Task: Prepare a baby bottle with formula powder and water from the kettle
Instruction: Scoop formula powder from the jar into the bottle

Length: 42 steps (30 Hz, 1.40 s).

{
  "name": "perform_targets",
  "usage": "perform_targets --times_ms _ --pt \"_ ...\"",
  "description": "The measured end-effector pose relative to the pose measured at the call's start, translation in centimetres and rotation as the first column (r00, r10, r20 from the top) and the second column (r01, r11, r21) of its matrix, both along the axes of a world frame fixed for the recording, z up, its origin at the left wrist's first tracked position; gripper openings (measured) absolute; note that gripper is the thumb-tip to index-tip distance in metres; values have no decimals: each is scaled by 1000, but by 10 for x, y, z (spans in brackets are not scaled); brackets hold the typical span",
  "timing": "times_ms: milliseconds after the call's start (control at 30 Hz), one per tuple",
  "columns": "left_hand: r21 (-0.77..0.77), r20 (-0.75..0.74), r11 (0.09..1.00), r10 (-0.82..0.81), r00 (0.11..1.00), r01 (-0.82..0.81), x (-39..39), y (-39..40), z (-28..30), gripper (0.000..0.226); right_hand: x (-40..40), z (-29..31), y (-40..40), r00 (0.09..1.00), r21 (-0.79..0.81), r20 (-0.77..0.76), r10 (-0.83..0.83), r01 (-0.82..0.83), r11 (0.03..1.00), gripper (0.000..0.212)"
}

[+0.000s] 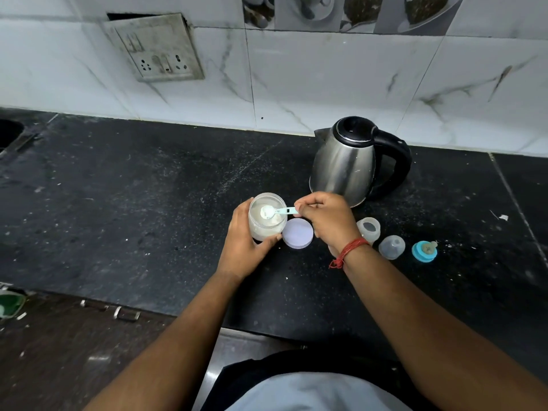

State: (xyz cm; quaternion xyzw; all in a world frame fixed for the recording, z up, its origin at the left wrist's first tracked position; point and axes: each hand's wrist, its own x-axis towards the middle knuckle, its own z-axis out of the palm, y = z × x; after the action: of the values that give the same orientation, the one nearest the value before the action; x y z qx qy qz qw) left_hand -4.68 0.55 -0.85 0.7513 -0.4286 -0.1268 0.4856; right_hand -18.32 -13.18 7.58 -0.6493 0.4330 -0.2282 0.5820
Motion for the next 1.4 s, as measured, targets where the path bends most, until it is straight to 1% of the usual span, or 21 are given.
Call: perform_targets --times_ms 133,333,500,567,667,733,800,867,933,1033,1100,1233,1400 --pt "24 -61 999 26 998 -24 9 7 -5 87 9 -4 5 999 106 26 -45 42 993 17" --pt "68 -181 998 11 983 1 17 12 -12 87 20 -14 15 992 244 22 -125 116 963 14" --pt "94 -216 995 -14 976 35 23 15 -14 91 23 -23 17 984 288 22 -178 164 943 12" --pt "99 -221 993 -34 975 57 25 15 -16 96 23 -26 16 981 297 23 -195 179 938 11" --pt "120 -258 991 -32 966 65 27 18 -15 112 21 -28 14 978 315 40 -204 181 931 10" --pt "130 -252 991 5 968 28 28 20 -11 116 19 -27 11 976 321 60 -208 179 930 11" --pt "71 -216 995 80 973 -66 27 20 -2 108 15 -26 9 973 329 84 -214 175 928 13" --pt "-49 -164 988 135 977 -145 26 16 11 93 11 -22 6 969 341 110 -222 173 924 15" --pt "-147 -85 975 156 984 -167 25 7 26 82 5 -17 3 962 350 139 -236 176 920 17" --pt "-216 8 969 126 992 -122 17 -14 45 72 -7 -9 -4 948 355 183 -261 184 917 14" --pt "-244 31 967 83 996 -73 7 -28 50 67 -19 -2 -11 939 346 203 -279 198 917 11" --pt "-253 -12 967 -17 1000 13 -26 -52 43 65 -54 9 -31 916 302 232 -328 252 919 11" --pt "-165 -85 972 -185 979 169 -69 -74 23 62 -105 13 -56 885 234 212 -414 365 901 16"
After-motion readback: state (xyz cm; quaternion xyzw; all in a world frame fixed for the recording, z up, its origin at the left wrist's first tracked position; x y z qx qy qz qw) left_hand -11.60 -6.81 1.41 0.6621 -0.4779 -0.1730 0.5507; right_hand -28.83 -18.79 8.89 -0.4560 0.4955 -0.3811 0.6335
